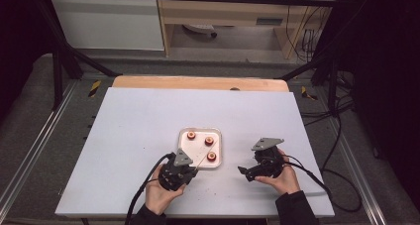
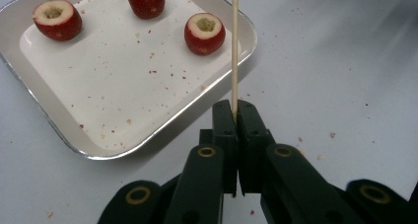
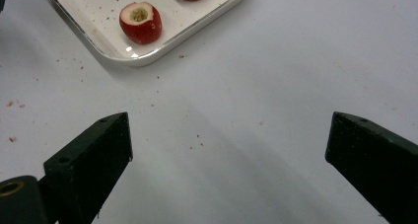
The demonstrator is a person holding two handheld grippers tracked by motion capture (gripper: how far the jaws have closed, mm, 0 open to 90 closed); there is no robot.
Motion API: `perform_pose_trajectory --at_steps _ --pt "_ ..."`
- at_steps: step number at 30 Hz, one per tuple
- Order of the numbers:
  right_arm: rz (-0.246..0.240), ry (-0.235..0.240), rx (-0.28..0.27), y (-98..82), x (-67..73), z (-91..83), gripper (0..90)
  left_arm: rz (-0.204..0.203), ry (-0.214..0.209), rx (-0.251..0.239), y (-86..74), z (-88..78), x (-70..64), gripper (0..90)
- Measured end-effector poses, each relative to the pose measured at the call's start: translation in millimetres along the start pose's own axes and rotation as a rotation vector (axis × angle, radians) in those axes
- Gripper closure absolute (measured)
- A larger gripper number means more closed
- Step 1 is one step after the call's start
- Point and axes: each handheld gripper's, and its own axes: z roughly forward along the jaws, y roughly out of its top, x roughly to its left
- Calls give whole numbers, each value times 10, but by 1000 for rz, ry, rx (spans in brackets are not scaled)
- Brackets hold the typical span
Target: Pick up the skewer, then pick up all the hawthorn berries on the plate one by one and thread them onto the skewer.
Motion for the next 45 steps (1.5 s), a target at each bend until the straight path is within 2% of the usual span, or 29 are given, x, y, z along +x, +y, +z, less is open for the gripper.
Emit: perform_pose_trajectory --at_steps 8,13,21,36,41,45 --pt "40 23 9 87 21 20 37 -56 11 -65 -170 -75 77 881" --pt "78 38 1 175 37 44 35 -70 20 -90 -238 -103 94 881" --pt "89 42 13 297 100 124 29 -90 32 -118 -312 -120 130 881" --pt "107 72 -2 530 233 272 33 -79 45 -129 -365 -142 136 881" --pt "110 68 8 615 283 343 53 -78 49 -131 -379 -145 154 881" --pt "107 85 15 661 332 420 63 -77 52 -130 -383 -152 152 881"
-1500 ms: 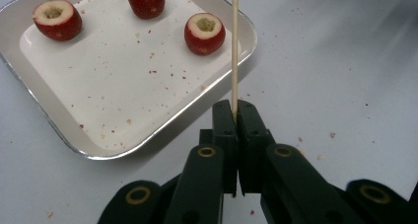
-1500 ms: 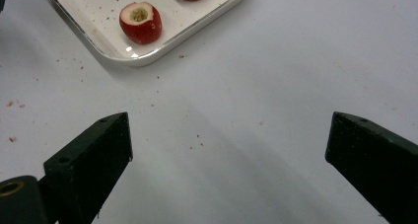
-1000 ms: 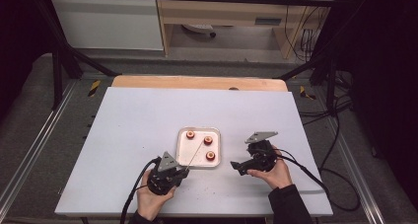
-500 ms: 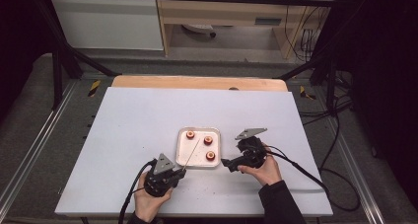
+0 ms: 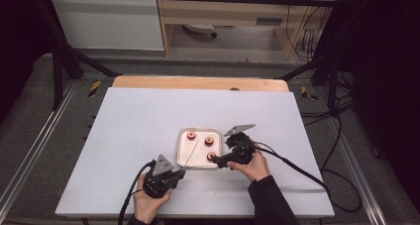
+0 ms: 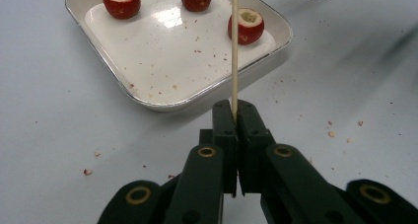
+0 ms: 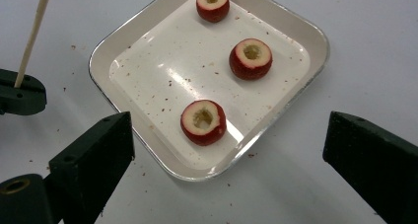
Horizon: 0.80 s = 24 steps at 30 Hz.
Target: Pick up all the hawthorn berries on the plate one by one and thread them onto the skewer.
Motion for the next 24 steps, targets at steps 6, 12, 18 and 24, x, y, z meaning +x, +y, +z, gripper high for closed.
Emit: perform_pose_trajectory --at_steps 6,12,18,24 --pt "1 3 23 77 44 95 124 1 3 -1 -5 -5 6 881" --pt "-3 22 53 148 74 199 235 -2 5 2 -16 -14 22 881" --pt "9 29 87 168 95 315 328 -4 6 4 -24 -12 25 881" --pt "13 14 127 147 81 390 422 -4 4 8 -26 -1 26 881"
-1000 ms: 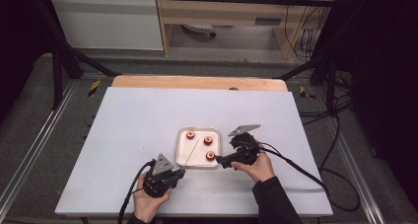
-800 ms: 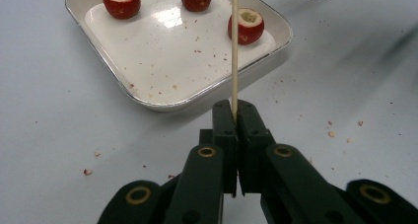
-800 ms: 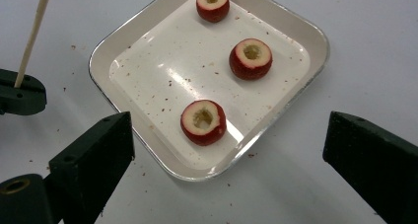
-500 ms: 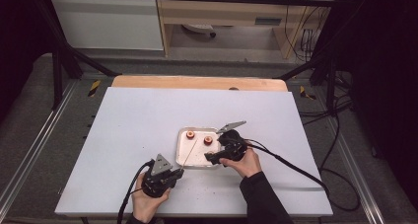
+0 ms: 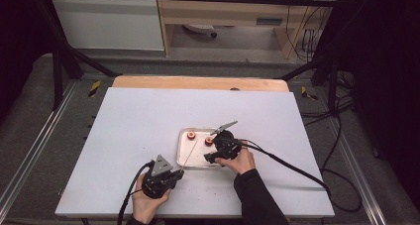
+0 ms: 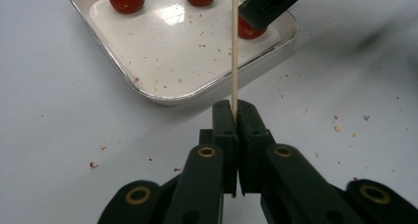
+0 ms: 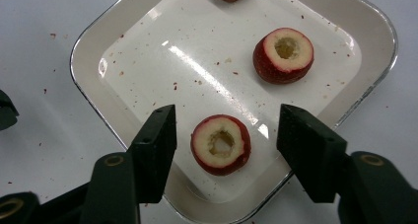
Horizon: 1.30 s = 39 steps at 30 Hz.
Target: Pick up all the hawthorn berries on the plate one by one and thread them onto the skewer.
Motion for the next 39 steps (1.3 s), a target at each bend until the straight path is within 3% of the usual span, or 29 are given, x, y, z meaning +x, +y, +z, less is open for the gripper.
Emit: perform_pose_trajectory --at_steps 15,22,29,39 --pt "18 16 29 -17 0 82 585 5 -3 9 0 12 -5 880" --pt "49 29 33 -13 5 63 597 0 1 2 0 2 -6 881" --pt "71 35 -46 8 1 -107 597 -1 3 -11 2 -8 -20 881" --pt "156 63 -247 -27 -51 -324 598 -29 16 -40 6 9 -73 881"
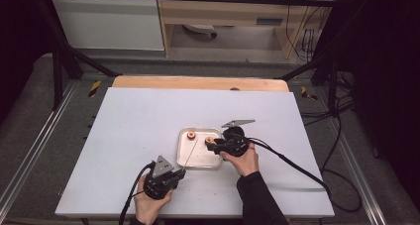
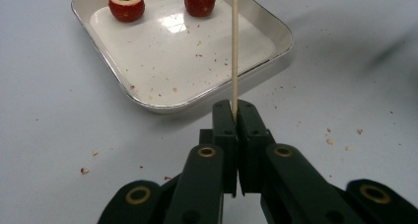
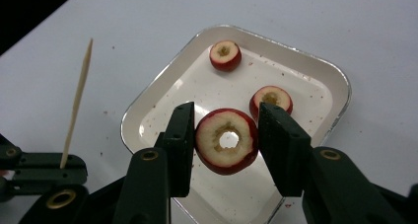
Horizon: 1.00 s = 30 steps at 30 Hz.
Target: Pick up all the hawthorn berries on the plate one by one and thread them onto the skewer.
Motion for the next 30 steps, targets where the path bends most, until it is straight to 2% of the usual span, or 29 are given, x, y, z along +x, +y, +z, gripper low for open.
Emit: perform_pose_trajectory --at_steps 9,18,22,30 --pt "117 48 -146 -28 -45 -75 599 -44 1 -13 -11 47 -82 881" --pt "194 70 -276 -63 -74 -86 600 -104 1 -39 -40 98 -165 881" --pt "234 91 -328 -82 -76 -84 600 -141 -15 -55 -43 122 -215 881" --pt "241 108 -416 -76 -60 -126 600 -187 -49 -63 -37 201 -314 881"
